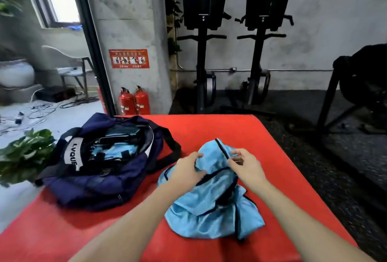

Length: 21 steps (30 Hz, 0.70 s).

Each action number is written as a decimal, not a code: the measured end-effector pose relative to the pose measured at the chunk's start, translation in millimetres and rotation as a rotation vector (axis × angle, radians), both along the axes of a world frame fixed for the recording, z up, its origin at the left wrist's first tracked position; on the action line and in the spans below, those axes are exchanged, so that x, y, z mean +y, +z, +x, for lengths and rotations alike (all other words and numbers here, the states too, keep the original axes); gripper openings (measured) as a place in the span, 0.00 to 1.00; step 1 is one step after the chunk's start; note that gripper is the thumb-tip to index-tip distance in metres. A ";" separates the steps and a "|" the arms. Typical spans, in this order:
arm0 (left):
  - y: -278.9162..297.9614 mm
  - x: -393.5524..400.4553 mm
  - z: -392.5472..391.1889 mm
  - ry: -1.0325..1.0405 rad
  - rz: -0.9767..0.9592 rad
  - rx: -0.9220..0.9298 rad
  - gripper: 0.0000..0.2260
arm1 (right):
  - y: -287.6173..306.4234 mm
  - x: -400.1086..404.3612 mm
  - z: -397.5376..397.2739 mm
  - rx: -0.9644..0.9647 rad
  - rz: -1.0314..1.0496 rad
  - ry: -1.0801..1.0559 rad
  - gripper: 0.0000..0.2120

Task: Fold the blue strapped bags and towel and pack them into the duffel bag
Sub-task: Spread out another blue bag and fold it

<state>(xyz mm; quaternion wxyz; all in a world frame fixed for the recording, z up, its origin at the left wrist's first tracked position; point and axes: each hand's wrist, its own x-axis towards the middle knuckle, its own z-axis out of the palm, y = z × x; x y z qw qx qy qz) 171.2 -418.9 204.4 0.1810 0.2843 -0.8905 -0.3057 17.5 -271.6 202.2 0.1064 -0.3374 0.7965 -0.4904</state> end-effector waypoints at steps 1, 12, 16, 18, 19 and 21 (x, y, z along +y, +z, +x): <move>-11.9 0.3 4.6 0.000 -0.002 0.007 0.23 | -10.2 7.1 4.8 0.025 0.024 0.012 0.11; -3.5 -8.1 27.3 -0.144 -0.092 -0.038 0.12 | -16.5 16.4 12.1 0.180 0.136 0.265 0.12; -9.6 -7.3 25.3 -0.183 0.016 -0.150 0.15 | -21.8 8.3 13.1 0.228 0.230 0.309 0.20; -15.9 -4.1 22.1 -0.202 0.053 -0.173 0.20 | -21.5 3.1 13.6 0.365 0.376 0.251 0.18; -18.2 -1.9 19.6 -0.205 0.069 -0.167 0.22 | -19.9 1.5 13.8 0.427 0.418 0.211 0.14; -19.7 3.1 12.9 -0.198 0.106 -0.127 0.22 | -15.8 -1.6 13.8 0.447 0.347 0.153 0.07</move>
